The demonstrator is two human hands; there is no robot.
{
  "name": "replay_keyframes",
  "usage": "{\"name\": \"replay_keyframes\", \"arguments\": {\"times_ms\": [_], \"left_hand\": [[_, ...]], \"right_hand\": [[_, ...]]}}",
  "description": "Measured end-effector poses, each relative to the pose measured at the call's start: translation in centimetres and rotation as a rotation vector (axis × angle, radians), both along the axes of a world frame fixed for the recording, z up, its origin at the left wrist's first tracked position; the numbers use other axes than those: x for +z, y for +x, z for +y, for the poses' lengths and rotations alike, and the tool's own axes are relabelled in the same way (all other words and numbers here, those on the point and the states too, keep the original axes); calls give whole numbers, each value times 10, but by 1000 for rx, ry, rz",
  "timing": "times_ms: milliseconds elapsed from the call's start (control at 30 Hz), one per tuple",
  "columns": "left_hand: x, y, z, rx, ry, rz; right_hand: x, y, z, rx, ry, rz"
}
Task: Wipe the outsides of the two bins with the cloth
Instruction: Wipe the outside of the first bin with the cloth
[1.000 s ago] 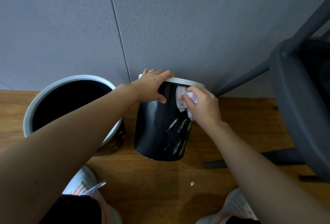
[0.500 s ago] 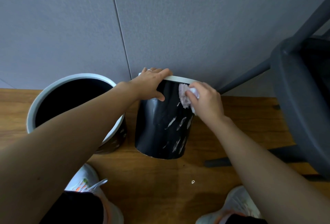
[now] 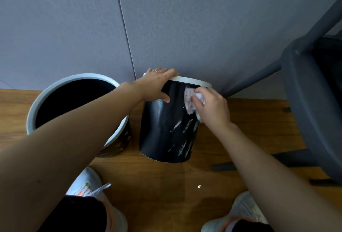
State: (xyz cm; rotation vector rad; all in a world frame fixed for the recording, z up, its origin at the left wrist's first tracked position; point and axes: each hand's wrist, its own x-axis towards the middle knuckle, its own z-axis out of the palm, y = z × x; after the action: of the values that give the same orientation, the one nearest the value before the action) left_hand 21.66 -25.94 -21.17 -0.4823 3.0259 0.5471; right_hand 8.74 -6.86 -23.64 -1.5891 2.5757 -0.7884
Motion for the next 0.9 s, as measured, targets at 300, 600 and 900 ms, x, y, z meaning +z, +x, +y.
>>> {"name": "replay_keyframes", "arguments": {"times_ms": [300, 600, 900], "left_hand": [[-4, -1, -2, -11, 11, 28], [-6, -1, -3, -3, 1, 29], [-5, -1, -3, -11, 15, 26]], "right_hand": [[-44, 57, 51, 397, 271, 54], [-23, 36, 16, 90, 28, 88], [-60, 83, 77, 432, 361, 155]]}}
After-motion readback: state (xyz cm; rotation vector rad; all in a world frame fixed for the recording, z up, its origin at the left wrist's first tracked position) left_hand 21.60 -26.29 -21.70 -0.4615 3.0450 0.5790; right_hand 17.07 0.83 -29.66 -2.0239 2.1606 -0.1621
